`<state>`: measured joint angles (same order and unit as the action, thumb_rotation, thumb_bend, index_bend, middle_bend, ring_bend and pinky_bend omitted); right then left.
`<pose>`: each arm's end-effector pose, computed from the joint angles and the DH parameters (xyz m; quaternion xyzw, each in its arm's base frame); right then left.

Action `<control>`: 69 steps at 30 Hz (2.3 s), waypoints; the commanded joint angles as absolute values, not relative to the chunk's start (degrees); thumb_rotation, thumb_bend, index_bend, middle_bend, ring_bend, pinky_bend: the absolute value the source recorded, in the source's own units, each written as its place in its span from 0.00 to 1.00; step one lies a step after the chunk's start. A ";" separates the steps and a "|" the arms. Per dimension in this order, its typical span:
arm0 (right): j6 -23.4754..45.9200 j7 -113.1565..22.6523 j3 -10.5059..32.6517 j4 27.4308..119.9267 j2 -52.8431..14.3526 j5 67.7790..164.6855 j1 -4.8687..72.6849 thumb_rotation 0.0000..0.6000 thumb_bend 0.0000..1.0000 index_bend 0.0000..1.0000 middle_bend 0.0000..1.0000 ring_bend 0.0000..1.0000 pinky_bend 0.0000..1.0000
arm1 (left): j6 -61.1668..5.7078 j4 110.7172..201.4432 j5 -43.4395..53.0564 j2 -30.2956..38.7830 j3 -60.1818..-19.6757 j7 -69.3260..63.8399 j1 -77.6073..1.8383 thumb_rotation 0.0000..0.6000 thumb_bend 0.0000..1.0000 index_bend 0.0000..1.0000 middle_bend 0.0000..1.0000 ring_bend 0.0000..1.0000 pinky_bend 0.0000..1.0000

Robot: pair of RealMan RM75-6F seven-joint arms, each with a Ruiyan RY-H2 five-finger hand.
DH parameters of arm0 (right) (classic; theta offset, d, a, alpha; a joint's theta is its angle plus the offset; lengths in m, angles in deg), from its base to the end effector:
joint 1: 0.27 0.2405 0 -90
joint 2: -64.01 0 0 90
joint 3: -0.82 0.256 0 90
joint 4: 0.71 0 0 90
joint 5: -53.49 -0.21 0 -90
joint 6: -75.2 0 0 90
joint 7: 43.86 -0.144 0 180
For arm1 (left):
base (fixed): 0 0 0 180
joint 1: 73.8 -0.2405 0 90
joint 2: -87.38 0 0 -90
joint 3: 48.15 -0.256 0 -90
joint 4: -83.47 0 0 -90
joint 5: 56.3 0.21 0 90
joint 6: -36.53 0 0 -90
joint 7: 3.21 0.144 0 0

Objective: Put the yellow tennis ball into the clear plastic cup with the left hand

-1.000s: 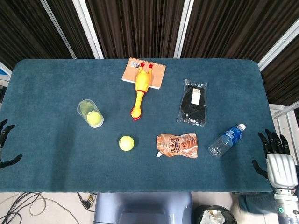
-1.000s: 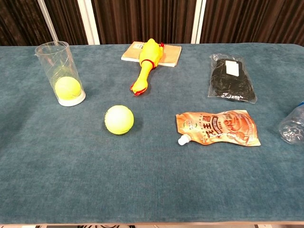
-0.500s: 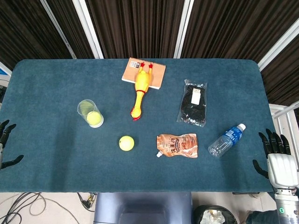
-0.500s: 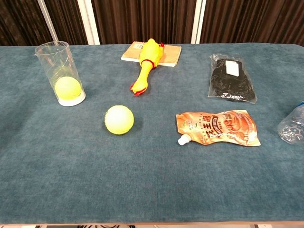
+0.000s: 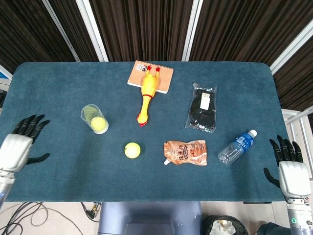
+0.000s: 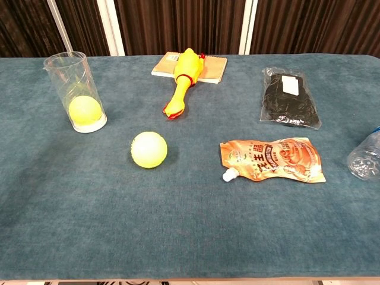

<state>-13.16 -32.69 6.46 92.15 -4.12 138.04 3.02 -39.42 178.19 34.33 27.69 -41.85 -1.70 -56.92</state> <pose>-0.3047 -0.1815 0.1519 0.5807 -0.3397 0.3700 0.6407 -0.2552 0.2505 0.1626 -0.6867 -0.3061 -0.4109 0.5157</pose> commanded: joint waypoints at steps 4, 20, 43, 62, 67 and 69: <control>-12.80 -32.07 6.40 92.02 -4.45 138.00 3.23 1.00 0.35 0.11 0.00 0.01 0.00 | -30.51 183.45 34.32 26.67 -38.65 3.84 -48.68 1.00 0.00 0.13 0.05 0.02 0.13; -12.31 -31.34 6.51 91.53 -5.02 137.37 3.45 1.00 0.35 0.11 0.00 0.01 0.00 | -12.39 186.24 25.72 18.75 -37.09 13.67 -35.19 1.00 0.00 0.13 0.05 0.03 0.14; -12.27 -31.08 6.86 91.30 -5.18 136.52 3.46 1.00 0.35 0.11 0.00 0.01 0.00 | -6.50 173.15 16.73 1.51 -42.58 25.62 -27.25 1.00 0.00 0.14 0.08 0.05 0.20; -11.89 -31.55 6.97 91.55 -4.76 135.86 3.43 1.00 0.35 0.11 0.00 0.01 0.00 | -9.69 169.20 12.66 -2.16 -45.48 36.15 -26.34 1.00 0.13 0.27 0.32 0.31 0.43; -11.51 -31.27 6.83 91.63 -4.83 135.77 3.55 1.00 0.35 0.11 0.00 0.01 0.00 | -11.80 168.94 14.10 -2.89 -45.92 36.63 -26.46 1.00 0.23 0.35 0.44 0.40 0.56; -11.43 -31.23 6.88 91.65 -4.84 135.66 3.60 1.00 0.35 0.11 0.00 0.01 0.00 | -13.17 168.49 15.48 -3.00 -45.91 35.83 -26.68 1.00 0.28 0.39 0.46 0.43 0.59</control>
